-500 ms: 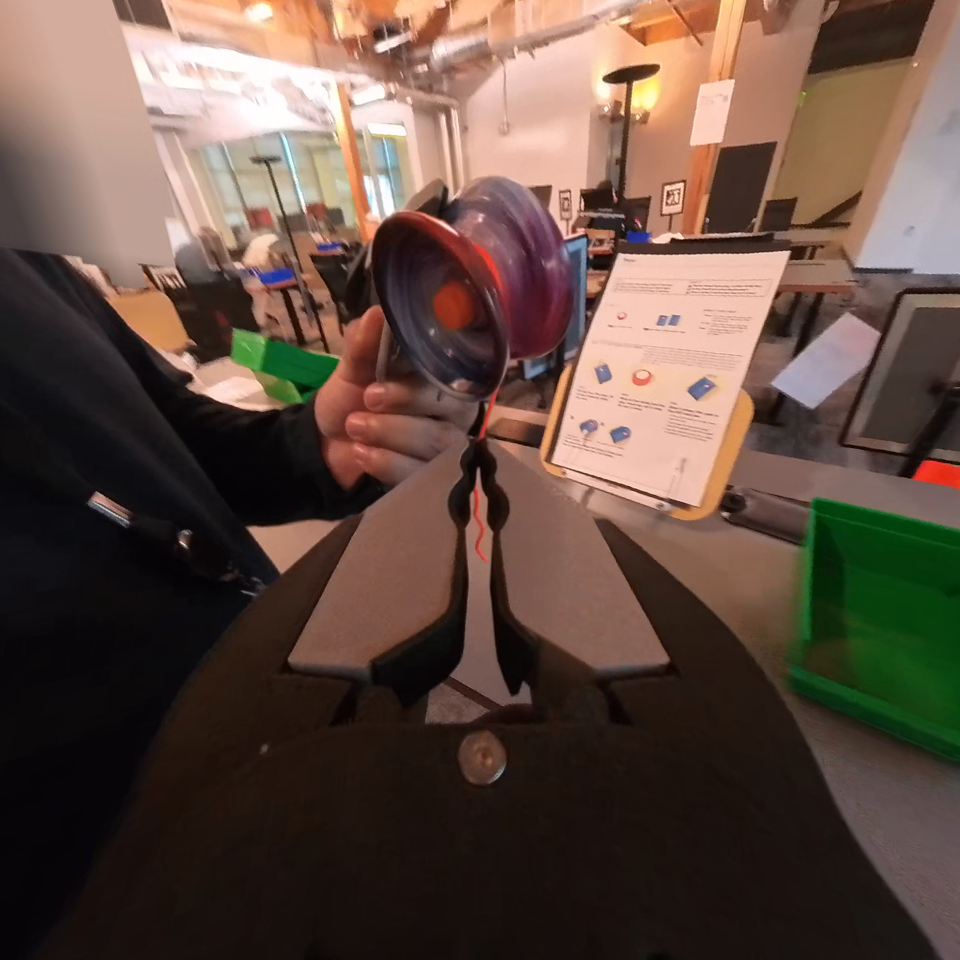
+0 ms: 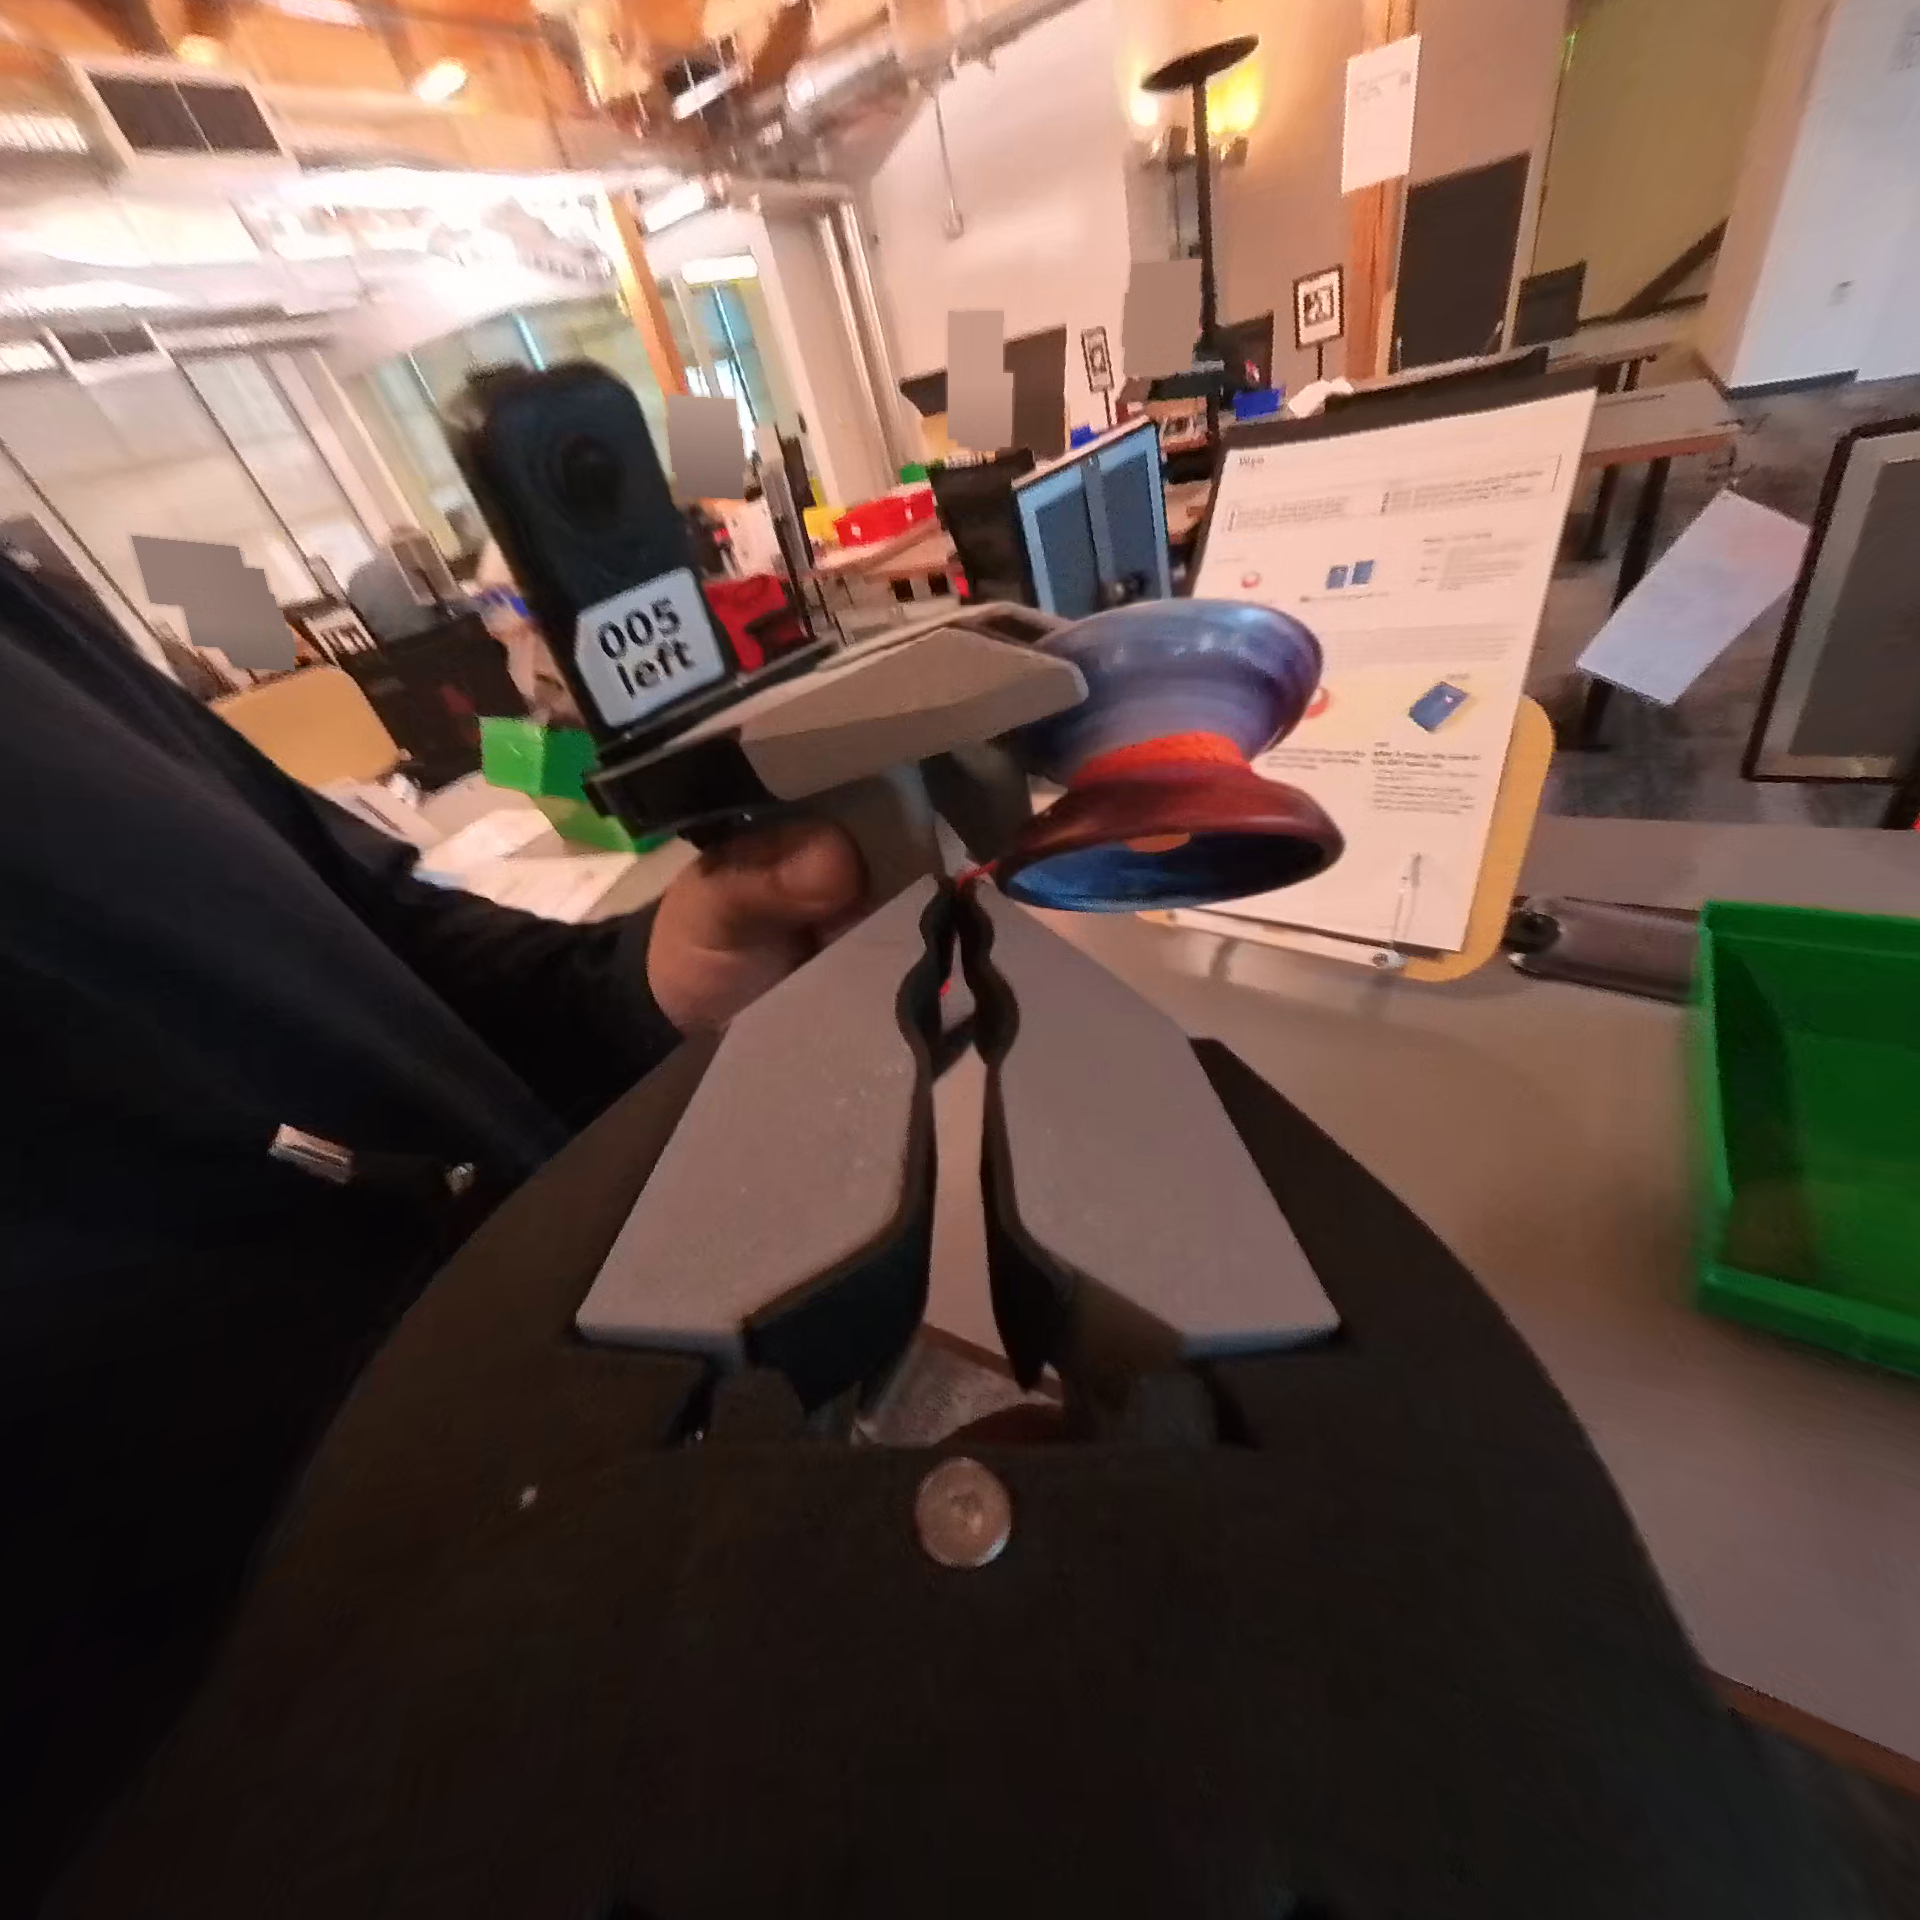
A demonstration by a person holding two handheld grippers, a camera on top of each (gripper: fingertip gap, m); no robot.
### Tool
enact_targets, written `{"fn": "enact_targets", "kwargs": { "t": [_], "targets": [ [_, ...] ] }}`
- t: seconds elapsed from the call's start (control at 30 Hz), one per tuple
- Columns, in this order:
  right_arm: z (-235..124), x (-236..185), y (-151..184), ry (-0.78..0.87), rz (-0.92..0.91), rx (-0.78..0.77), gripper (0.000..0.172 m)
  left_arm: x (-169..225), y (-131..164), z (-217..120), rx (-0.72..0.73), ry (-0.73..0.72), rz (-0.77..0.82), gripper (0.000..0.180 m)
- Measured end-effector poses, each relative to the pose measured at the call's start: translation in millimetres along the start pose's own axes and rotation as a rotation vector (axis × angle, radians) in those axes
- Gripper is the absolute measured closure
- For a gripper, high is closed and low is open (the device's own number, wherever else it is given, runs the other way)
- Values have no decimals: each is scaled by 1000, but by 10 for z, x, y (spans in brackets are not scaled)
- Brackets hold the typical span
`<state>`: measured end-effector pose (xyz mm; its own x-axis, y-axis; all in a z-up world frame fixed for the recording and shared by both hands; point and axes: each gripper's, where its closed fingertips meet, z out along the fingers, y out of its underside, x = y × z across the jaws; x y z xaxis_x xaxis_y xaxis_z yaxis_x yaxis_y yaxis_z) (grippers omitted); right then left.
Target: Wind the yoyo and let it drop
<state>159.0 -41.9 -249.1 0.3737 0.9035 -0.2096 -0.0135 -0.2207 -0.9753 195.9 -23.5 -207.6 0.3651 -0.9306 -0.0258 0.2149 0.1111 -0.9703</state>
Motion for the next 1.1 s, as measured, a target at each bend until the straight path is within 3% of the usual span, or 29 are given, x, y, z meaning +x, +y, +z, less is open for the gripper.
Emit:
{"fn": "enact_targets", "kwargs": {
  "t": [0.13,0.37,0.5,0.6,0.67,0.9,1.0,1.1],
  "targets": [
    [-27,52,46,40,-40,-54,172,-30,69,-17,-46,-45,50,178],
    [-72,150,121,67,116,-76,172,-46,213,-24,-148,-78,168,179],
    [-182,188,217,137,-65,-220,172,13,321,-25,-217,-28,173,178],
    [-272,222,308,189,-237,-362,172,61,436,-40,-278,41,90,178],
    [-277,195,376,163,-259,-406,172,90,502,-57,-302,79,28,178],
    [-254,230,632,160,-169,-427,172,82,793,-126,-437,76,9,178],
    [-247,232,715,138,-84,-414,172,111,861,-142,-466,76,79,178],
    [-272,264,674,73,106,-305,172,182,801,-144,-427,86,210,179]
  ]
}}
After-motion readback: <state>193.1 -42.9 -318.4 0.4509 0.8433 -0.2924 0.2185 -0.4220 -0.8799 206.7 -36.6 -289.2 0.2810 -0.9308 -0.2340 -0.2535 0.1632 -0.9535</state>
